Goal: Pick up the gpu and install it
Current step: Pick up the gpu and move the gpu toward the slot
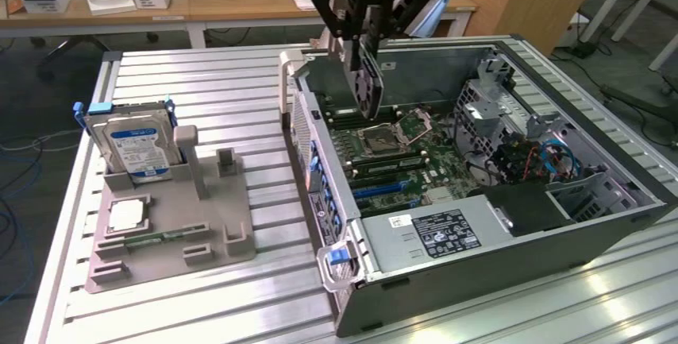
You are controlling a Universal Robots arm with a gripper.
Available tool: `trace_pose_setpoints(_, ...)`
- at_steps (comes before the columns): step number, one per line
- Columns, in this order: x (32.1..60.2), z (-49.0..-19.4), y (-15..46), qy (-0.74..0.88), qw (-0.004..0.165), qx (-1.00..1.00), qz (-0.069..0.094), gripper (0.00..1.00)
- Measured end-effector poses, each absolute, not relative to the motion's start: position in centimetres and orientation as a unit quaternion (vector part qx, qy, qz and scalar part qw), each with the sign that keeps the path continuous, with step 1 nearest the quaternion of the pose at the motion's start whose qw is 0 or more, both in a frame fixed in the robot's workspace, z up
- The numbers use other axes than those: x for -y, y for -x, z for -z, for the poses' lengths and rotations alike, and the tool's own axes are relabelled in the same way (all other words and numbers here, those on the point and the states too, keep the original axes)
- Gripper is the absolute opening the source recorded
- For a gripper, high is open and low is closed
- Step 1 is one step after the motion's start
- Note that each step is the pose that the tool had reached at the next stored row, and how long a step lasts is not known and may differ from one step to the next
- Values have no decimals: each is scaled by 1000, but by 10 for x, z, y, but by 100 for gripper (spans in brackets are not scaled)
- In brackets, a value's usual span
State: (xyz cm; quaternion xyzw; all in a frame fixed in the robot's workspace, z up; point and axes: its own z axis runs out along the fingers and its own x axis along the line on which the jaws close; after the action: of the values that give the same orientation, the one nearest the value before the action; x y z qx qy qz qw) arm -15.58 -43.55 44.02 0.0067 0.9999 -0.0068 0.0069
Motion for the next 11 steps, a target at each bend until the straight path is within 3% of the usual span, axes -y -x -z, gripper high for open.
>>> trace_pose_setpoints(11,435,-436,142,-7,7,-1000,7,26)
